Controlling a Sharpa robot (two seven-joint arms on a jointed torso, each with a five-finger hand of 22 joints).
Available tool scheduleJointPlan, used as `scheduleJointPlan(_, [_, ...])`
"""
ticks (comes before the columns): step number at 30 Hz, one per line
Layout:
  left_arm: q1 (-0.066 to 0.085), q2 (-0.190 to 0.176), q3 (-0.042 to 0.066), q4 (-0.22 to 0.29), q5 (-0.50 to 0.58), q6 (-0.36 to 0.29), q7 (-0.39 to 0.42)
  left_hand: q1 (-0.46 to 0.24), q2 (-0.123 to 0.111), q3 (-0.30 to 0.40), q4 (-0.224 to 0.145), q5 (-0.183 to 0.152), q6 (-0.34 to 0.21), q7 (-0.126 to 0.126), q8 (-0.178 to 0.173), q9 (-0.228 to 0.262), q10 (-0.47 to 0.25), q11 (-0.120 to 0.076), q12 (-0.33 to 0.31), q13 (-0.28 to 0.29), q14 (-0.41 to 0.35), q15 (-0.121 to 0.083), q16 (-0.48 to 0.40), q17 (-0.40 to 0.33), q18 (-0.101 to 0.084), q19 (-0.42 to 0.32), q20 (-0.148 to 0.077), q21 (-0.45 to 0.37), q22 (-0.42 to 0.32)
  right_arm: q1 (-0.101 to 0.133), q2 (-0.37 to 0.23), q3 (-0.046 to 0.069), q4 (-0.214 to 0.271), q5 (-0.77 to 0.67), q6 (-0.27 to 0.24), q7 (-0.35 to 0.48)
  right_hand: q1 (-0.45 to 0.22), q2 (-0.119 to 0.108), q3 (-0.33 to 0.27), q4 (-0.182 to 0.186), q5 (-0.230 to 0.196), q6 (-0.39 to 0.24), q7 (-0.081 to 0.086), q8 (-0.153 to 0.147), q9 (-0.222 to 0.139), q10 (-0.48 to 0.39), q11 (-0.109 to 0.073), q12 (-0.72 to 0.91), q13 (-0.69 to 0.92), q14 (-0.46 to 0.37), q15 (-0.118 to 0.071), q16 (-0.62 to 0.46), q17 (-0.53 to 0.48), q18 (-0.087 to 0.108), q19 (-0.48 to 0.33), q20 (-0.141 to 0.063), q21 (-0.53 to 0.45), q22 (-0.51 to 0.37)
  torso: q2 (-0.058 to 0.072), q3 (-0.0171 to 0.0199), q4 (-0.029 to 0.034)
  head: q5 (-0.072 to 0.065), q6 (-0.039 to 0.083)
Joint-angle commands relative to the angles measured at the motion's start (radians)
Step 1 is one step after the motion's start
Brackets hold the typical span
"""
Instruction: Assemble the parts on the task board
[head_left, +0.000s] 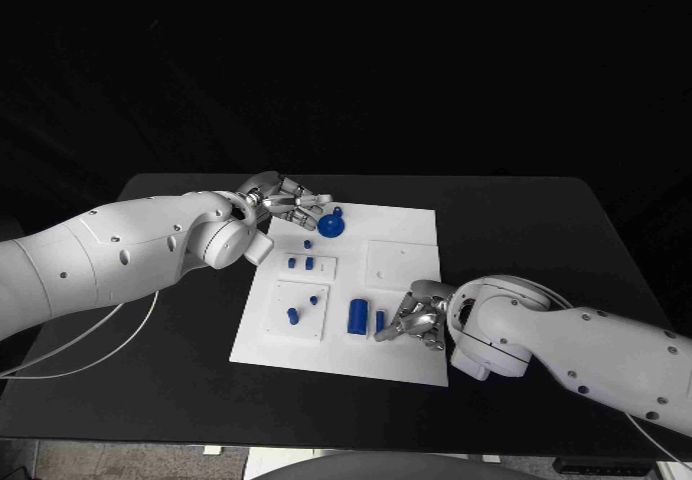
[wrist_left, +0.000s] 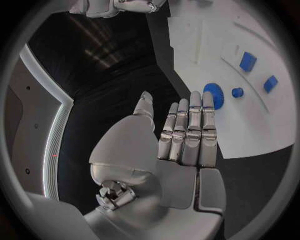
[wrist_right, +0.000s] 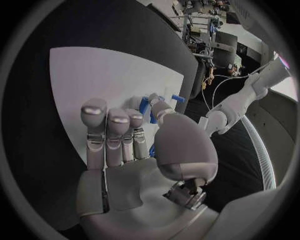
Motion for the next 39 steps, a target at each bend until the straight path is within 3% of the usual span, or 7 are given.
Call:
scheduleJointPlan(1, [0.001, 0.002, 0.001, 0.001, -0.003, 0.013, 0.002, 0.007, -0.005, 0.003, -0.001, 0.004, -0.003, -0.003, 0.002, 0.001, -0.002, -0.001, 0.003, 0.001, 0.001, 0.003, -0.002, 0.002, -0.014, 0.001, -0.002, 0.006, 0.001, -0.001, 0.002, 0.000, -0.003, -0.014, 0.019, 0.008, 0.007, 0.002, 0.008, -0.002, -0.002, 0.009, 0.001, -0.003, 0.001, 0.002, 0.001, 0.005, -0.001, 0.004, 0.000, -0.001, 0.000, -0.002, 0.055, 0.005, -0.002, 0.085, 0.000, -0.0008, 0.0004, 0.000, -0.001])
scheduleJointPlan(7, [0.001, 0.002, 0.001, 0.001, -0.003, 0.014, 0.002, 0.007, -0.005, 0.003, -0.001, 0.004, -0.003, -0.003, 0.002, 0.001, -0.002, -0.001, 0.003, 0.001, 0.001, 0.003, -0.002, 0.002, -0.014, 0.001, -0.002, 0.006, 0.001, -0.002, 0.004, 0.000, -0.011, -0.024, 0.004, 0.001, -0.016, 0.041, 0.043, -0.039, -0.013, 0.008, -0.002, -0.003, 0.000, 0.002, 0.000, 0.007, 0.000, 0.005, -0.001, 0.001, 0.002, -0.003, 0.055, 0.004, 0.000, 0.085, 0.000, -0.0007, 0.0001, -0.001, -0.002])
scheduleJointPlan(9, [0.001, 0.002, 0.001, 0.001, -0.003, 0.014, 0.002, 0.006, -0.004, 0.002, 0.000, 0.004, -0.003, -0.003, 0.002, 0.001, -0.001, -0.001, 0.003, 0.001, 0.001, 0.003, -0.002, 0.001, -0.014, 0.001, -0.002, 0.006, 0.001, -0.002, 0.005, 0.000, -0.014, -0.025, -0.002, 0.001, -0.040, 0.057, 0.052, -0.026, -0.014, 0.006, -0.002, -0.003, 0.000, 0.002, 0.000, 0.006, -0.001, 0.005, -0.001, 0.001, 0.002, -0.003, 0.055, 0.004, 0.001, 0.085, 0.000, -0.0005, 0.0000, -0.001, -0.001])
scheduleJointPlan(15, [0.001, 0.002, 0.001, 0.000, -0.003, 0.015, 0.001, 0.006, -0.004, 0.002, 0.000, 0.004, -0.003, -0.003, 0.002, 0.001, -0.001, -0.001, 0.003, 0.001, 0.001, 0.003, -0.002, 0.001, -0.014, 0.001, -0.002, 0.006, 0.001, -0.002, 0.006, 0.000, -0.025, -0.030, -0.012, 0.000, -0.049, 0.069, 0.092, -0.035, -0.018, 0.007, -0.003, -0.003, 0.000, 0.004, -0.002, 0.006, -0.001, 0.005, -0.002, 0.003, 0.005, -0.004, 0.055, 0.003, 0.004, 0.086, 0.000, -0.0007, -0.0003, -0.001, -0.001])
scheduleJointPlan(31, [0.001, 0.003, 0.001, 0.001, -0.005, 0.016, -0.001, 0.006, -0.004, 0.002, 0.000, 0.004, -0.003, -0.003, 0.002, 0.001, -0.001, -0.001, 0.003, 0.001, 0.001, 0.003, -0.002, 0.001, -0.014, 0.001, -0.002, 0.006, 0.001, -0.002, 0.017, -0.009, -0.052, -0.031, 0.016, -0.013, -0.059, 0.097, 0.117, -0.142, -0.002, 0.008, -0.004, -0.003, 0.000, 0.001, -0.002, 0.006, 0.000, 0.005, -0.001, 0.001, 0.003, -0.004, 0.055, 0.005, 0.001, 0.085, -0.001, -0.0007, -0.0001, -0.005, 0.001])
scheduleJointPlan(37, [0.001, 0.001, 0.001, 0.003, -0.005, 0.007, 0.009, 0.006, -0.004, 0.001, -0.001, 0.003, -0.002, -0.003, 0.002, 0.001, 0.000, -0.002, 0.003, 0.001, 0.001, 0.003, -0.002, 0.002, -0.013, 0.001, -0.002, 0.006, 0.001, -0.002, 0.008, -0.012, -0.054, -0.017, -0.020, 0.012, -0.085, 0.059, 0.098, -0.098, -0.004, 0.005, -0.003, -0.002, 0.000, 0.001, 0.000, 0.006, 0.000, 0.003, -0.001, -0.003, -0.002, -0.002, 0.055, 0.004, -0.003, 0.084, -0.001, -0.0002, -0.0010, -0.008, 0.007])
scheduleJointPlan(39, [0.001, 0.000, 0.001, 0.004, -0.002, -0.003, 0.018, 0.007, -0.003, 0.001, -0.001, 0.003, -0.002, -0.003, 0.002, 0.002, 0.001, -0.002, 0.004, 0.001, 0.002, 0.002, -0.002, 0.002, -0.013, 0.001, -0.003, 0.007, 0.002, -0.002, 0.000, -0.013, -0.058, 0.017, -0.043, 0.053, -0.068, 0.000, 0.100, -0.007, -0.013, -0.015, 0.006, -0.002, 0.002, -0.006, 0.005, 0.001, -0.004, 0.001, -0.001, -0.017, -0.017, 0.001, 0.053, 0.003, -0.019, 0.079, -0.001, 0.0000, -0.0015, -0.011, 0.014])
